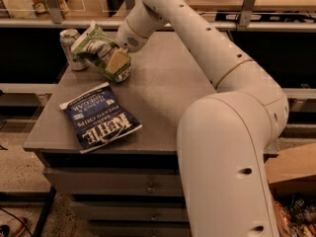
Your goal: Move green jalapeno chip bag near 7up can
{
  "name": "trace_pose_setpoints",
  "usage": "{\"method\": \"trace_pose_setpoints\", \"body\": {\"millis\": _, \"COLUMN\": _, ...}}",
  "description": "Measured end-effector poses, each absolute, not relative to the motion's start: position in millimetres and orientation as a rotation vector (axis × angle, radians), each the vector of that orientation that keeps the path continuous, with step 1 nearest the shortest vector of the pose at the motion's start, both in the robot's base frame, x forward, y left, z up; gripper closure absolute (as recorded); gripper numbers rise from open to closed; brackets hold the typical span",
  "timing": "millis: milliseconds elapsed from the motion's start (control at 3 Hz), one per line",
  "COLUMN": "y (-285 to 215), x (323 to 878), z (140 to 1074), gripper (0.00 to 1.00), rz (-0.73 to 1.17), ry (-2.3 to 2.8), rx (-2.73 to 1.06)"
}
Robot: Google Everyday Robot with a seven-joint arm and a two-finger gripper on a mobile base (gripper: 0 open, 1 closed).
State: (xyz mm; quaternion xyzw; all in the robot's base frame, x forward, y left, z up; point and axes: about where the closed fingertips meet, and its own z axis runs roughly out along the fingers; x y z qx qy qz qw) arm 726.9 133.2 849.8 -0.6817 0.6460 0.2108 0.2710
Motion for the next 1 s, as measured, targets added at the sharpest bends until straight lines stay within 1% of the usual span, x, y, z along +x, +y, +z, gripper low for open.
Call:
{"method": "trace_pose_setpoints", "body": {"millis": 333, "y": 134.2, "x": 728.9, "z": 849.9, "gripper": 0.12, "rz": 0.554, "ry": 1.741, "rx": -1.82}}
{"method": "trace_pose_setpoints", "body": {"millis": 667, "y": 135.0, "x": 731.4, "z": 849.7, "gripper": 0.0, "rz": 0.548, "ry": 1.743, "rx": -1.796}}
{"method": "trace_pose_setpoints", "body": {"millis": 1000, "y": 135.1, "x": 731.4, "z": 849.5, "gripper": 0.0, "rz": 0.548, "ry": 1.743, "rx": -1.797}}
